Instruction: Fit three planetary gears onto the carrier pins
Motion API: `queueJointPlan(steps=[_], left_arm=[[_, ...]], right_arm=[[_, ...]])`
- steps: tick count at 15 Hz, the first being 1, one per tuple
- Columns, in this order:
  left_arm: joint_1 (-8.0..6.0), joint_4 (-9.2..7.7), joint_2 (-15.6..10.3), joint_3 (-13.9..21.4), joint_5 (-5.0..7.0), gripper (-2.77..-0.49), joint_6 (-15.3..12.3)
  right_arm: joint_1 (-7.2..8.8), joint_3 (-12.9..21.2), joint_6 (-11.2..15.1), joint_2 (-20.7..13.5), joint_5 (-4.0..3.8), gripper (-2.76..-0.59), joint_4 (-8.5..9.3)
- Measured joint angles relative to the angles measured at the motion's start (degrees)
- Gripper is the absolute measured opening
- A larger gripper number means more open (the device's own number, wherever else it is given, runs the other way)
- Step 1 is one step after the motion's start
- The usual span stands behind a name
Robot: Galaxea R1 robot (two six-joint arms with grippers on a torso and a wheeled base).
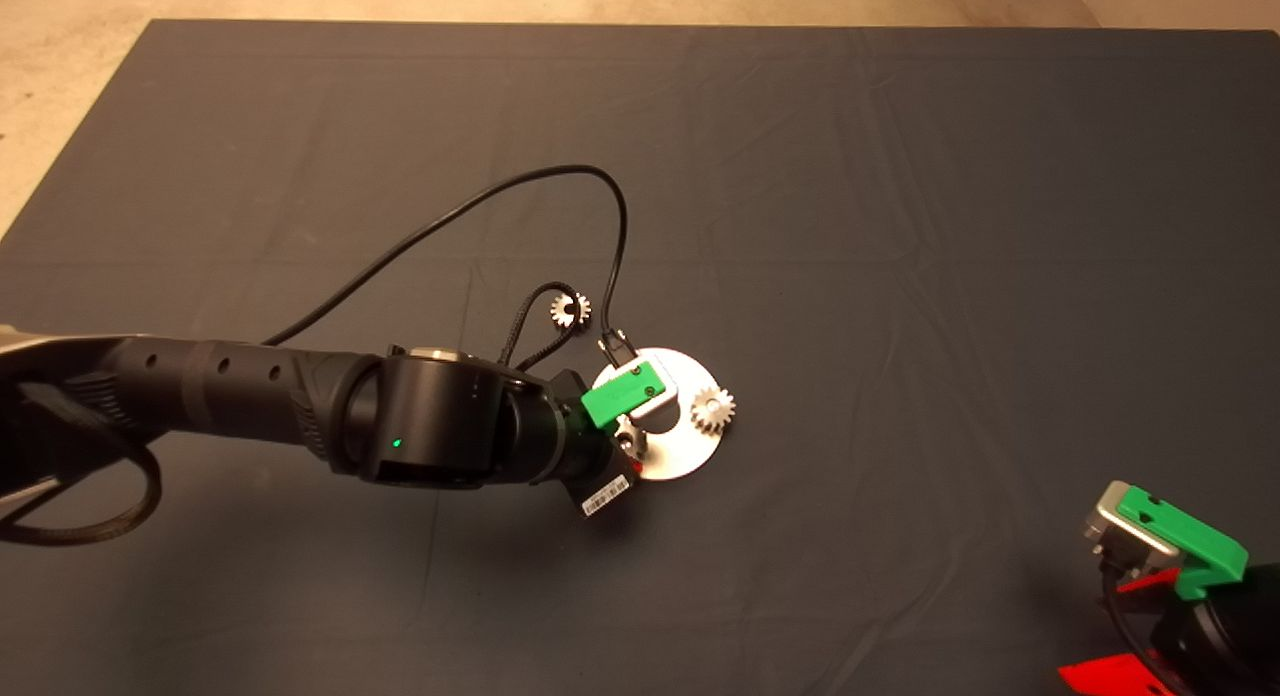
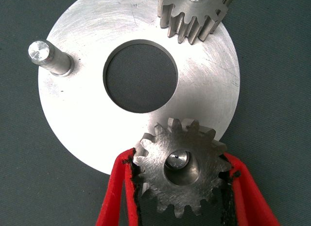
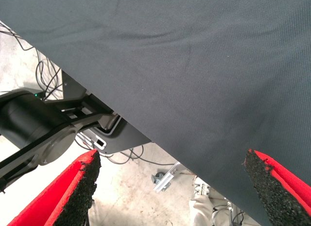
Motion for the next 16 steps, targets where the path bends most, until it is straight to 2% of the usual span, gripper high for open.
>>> queueJointPlan(steps=[14, 16], left_arm=[[0.00, 0.00, -0.1, 0.0, 0.00, -2.61, 0.0], [0.00, 0.00, -0.1, 0.0, 0.00, -2.52, 0.0]], right_arm=[[0.00, 0.0, 0.0, 0.0, 0.02, -1.16, 0.00], [0.00, 0.0, 0.0, 0.0, 0.02, -1.16, 0.00]])
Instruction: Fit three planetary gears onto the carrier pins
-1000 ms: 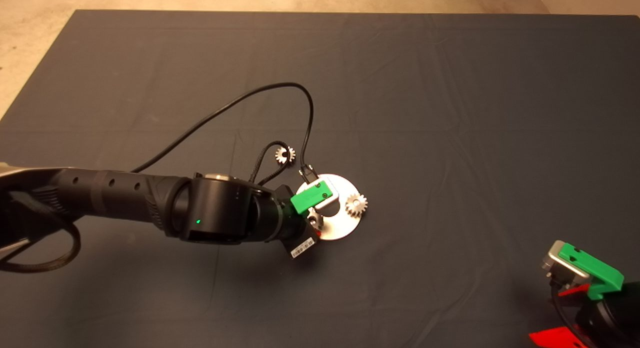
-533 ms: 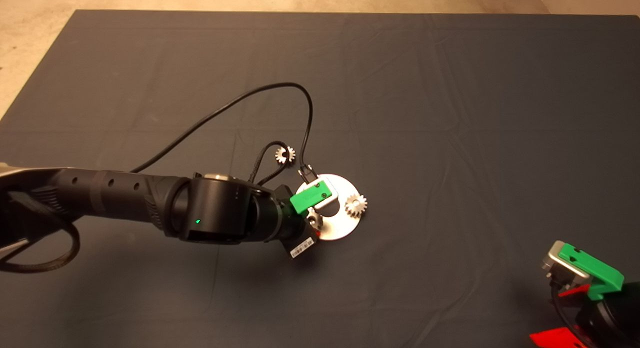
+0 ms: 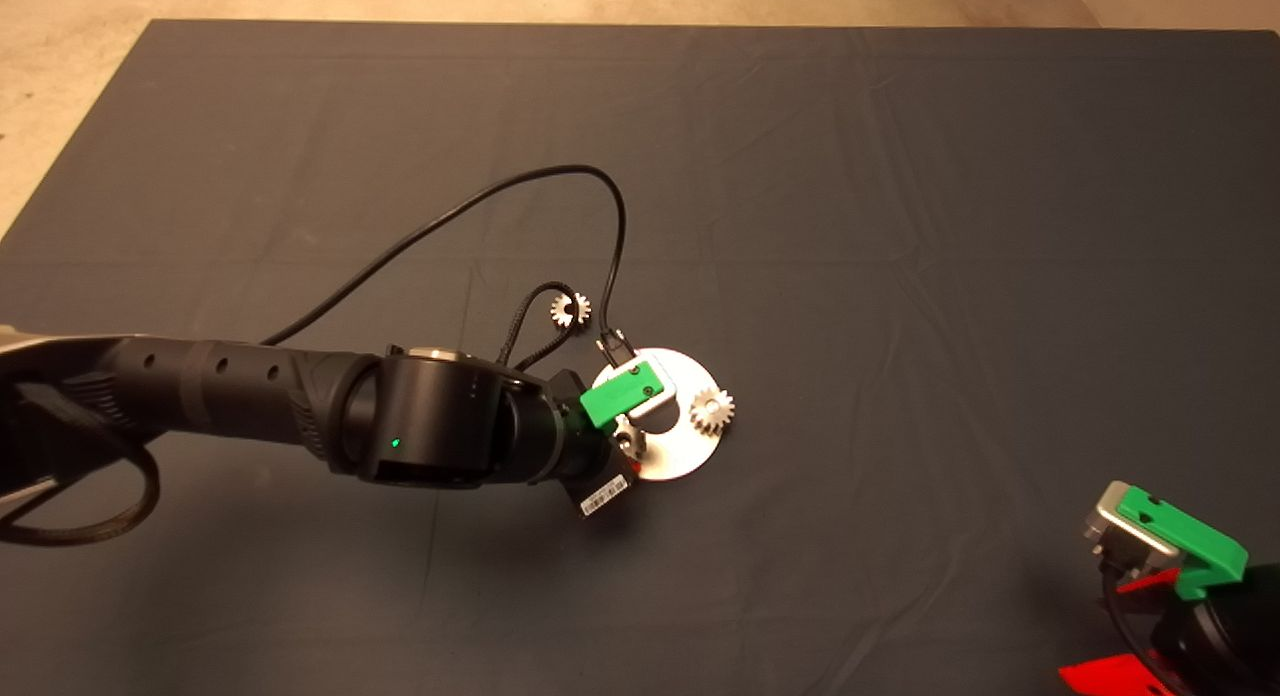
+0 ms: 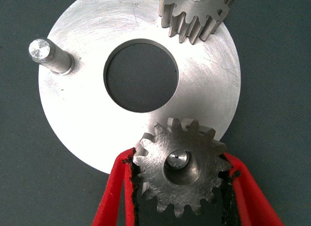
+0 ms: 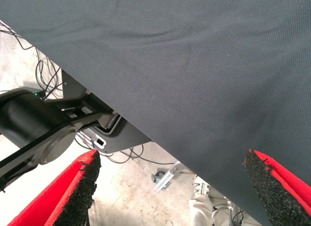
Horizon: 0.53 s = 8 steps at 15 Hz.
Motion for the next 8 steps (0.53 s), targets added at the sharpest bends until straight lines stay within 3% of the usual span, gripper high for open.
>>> queueJointPlan(steps=[5, 8], left_arm=[[0.00, 0.00, 0.0, 0.0, -0.02, -2.43, 0.0], [0.00, -0.02, 0.0, 0.0, -0.02, -2.24, 0.0]], right_arm=[[0.00, 0.0, 0.0, 0.0, 0.00, -1.16, 0.00], [0.00, 0.0, 0.0, 0.0, -0.01, -1.16, 0.00]])
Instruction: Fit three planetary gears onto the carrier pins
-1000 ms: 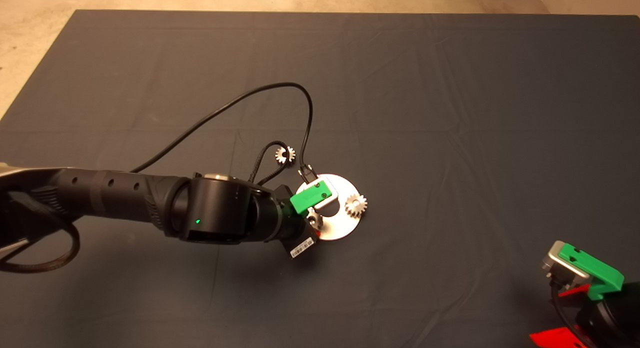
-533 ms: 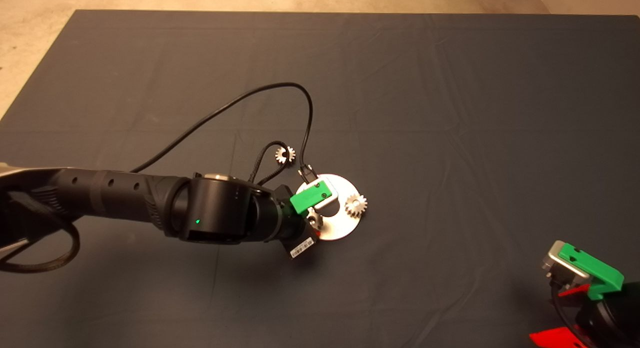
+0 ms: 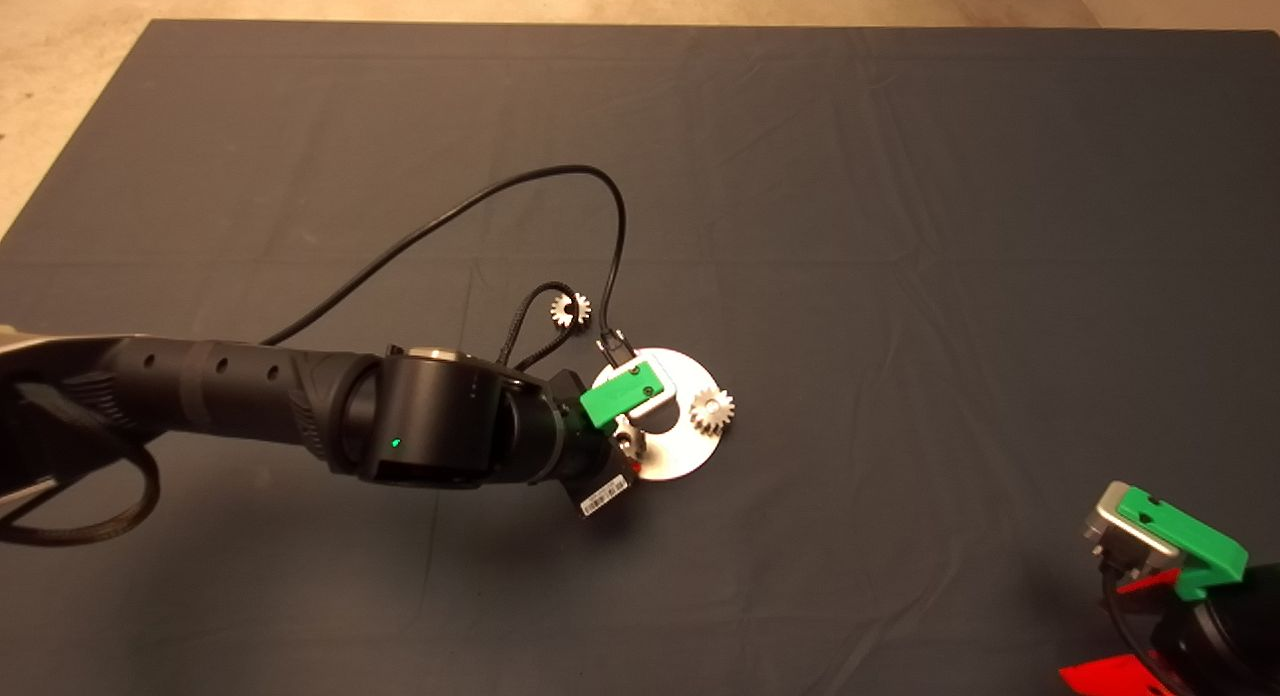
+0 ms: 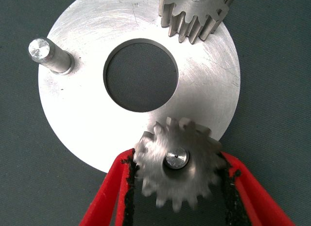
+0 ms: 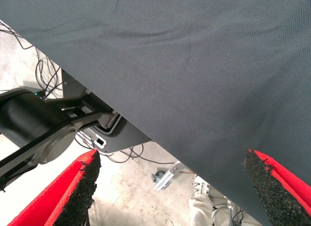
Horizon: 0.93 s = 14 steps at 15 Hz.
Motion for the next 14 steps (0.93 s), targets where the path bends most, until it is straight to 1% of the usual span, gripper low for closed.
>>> queueJointPlan(steps=[2, 3, 6, 8, 9, 10, 11, 13, 14], left_arm=[[0.00, 0.00, 0.0, 0.0, 0.00, -2.20, 0.0], [-0.01, 0.00, 0.0, 0.0, 0.00, -2.10, 0.0], [0.00, 0.02, -0.1, 0.3, -0.01, -2.08, 0.0], [-0.02, 0.02, -0.1, 1.7, 0.06, -1.96, 0.0], [-0.09, -0.02, -0.1, 2.6, 0.02, -1.95, -0.1], [-0.60, -0.12, -0.1, 3.2, 0.05, -1.85, -0.6], [-1.63, -0.13, -0.1, 3.5, 0.09, -1.79, -1.5], [-4.16, 0.00, -0.2, 4.3, 0.39, -1.79, -2.7], [-5.18, -0.05, -0.2, 4.7, 0.38, -1.79, -2.7]], right_arm=[[0.00, 0.0, 0.0, 0.0, -0.02, -1.16, 0.00], [0.00, 0.0, 0.0, 0.0, 0.01, -1.16, 0.00], [0.00, 0.0, 0.0, 0.0, 0.01, -1.16, 0.00], [0.00, 0.0, 0.0, 0.0, 0.01, -1.16, 0.00], [0.00, 0.0, 0.0, 0.0, 0.01, -1.16, 0.00], [0.00, 0.0, 0.0, 0.0, 0.01, -1.16, 0.00], [0.00, 0.0, 0.0, 0.0, 0.01, -1.16, 0.00], [0.00, 0.0, 0.0, 0.0, -0.02, -1.16, 0.00], [0.00, 0.0, 0.0, 0.0, 0.01, -1.16, 0.00]])
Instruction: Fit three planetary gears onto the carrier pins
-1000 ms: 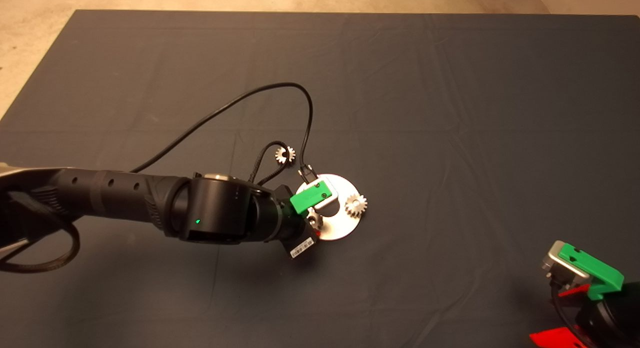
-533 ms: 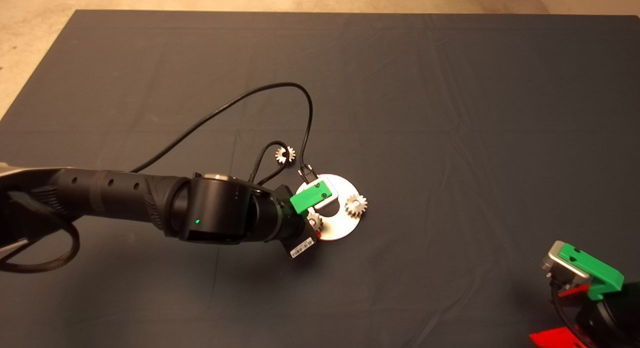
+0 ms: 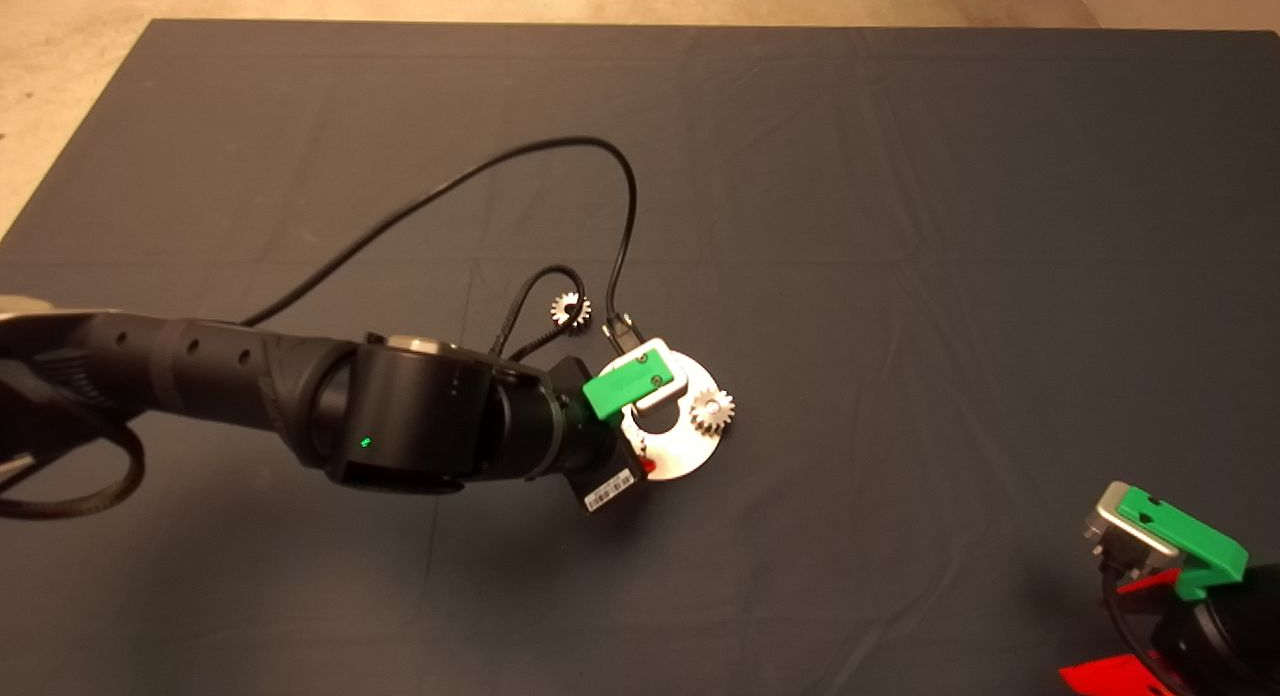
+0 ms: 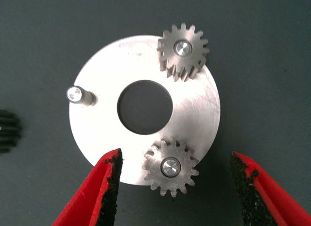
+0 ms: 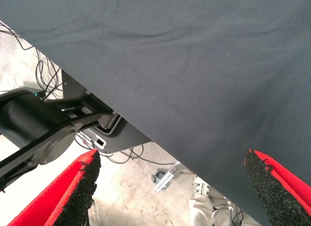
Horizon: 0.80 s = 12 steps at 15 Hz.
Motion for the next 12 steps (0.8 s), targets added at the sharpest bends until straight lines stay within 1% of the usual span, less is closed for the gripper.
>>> queueJointPlan(steps=[2, 3, 4, 5, 6, 7, 8, 9, 10, 11, 12], left_arm=[[-1.27, -0.06, -0.6, -0.5, -0.11, -1.79, 0.1], [-1.76, -0.09, -1.1, -2.1, -0.29, -1.74, 0.2], [-2.14, 0.02, -1.5, -4.5, -0.31, -1.67, 0.6], [-2.36, 0.02, -1.7, -6.6, -0.44, -1.65, 2.2], [-2.47, 0.00, -1.8, -9.0, -1.07, -1.53, 4.0], [-2.47, -0.09, -1.7, -11.5, -2.17, -1.51, 5.9], [-2.47, -0.20, -1.7, -14.2, -2.89, -1.50, 7.7], [-2.50, -0.66, -1.7, -16.8, -3.67, -1.50, 10.0], [-2.69, -1.84, -1.8, -18.8, -4.65, -1.50, 11.8], [-2.81, -2.75, -2.0, -19.9, -5.83, -1.41, 12.8], [-2.78, -3.45, -2.1, -20.6, -6.39, -1.37, 13.3]], right_arm=[[0.00, 0.0, 0.0, 0.0, -0.02, -1.16, 0.00], [0.00, 0.0, 0.0, 0.0, 0.01, -1.16, 0.00], [0.00, 0.0, 0.0, 0.0, 0.00, -1.16, 0.00], [0.00, 0.0, 0.0, 0.0, -0.01, -1.16, 0.00], [0.00, 0.0, 0.0, 0.1, 0.01, -1.16, 0.00], [0.00, 0.0, 0.0, 0.2, 0.09, -1.16, 0.00], [-0.01, 0.0, 0.0, 0.2, 0.04, -1.16, 0.00], [-0.01, 0.0, 0.0, 0.2, 0.01, -1.16, 0.00], [-0.01, 0.0, 0.0, 0.2, 0.01, -1.16, 0.00], [0.00, 0.0, 0.0, 0.2, 0.01, -1.16, 0.00], [0.00, 0.0, 0.0, 0.3, 0.04, -1.16, 0.00]])
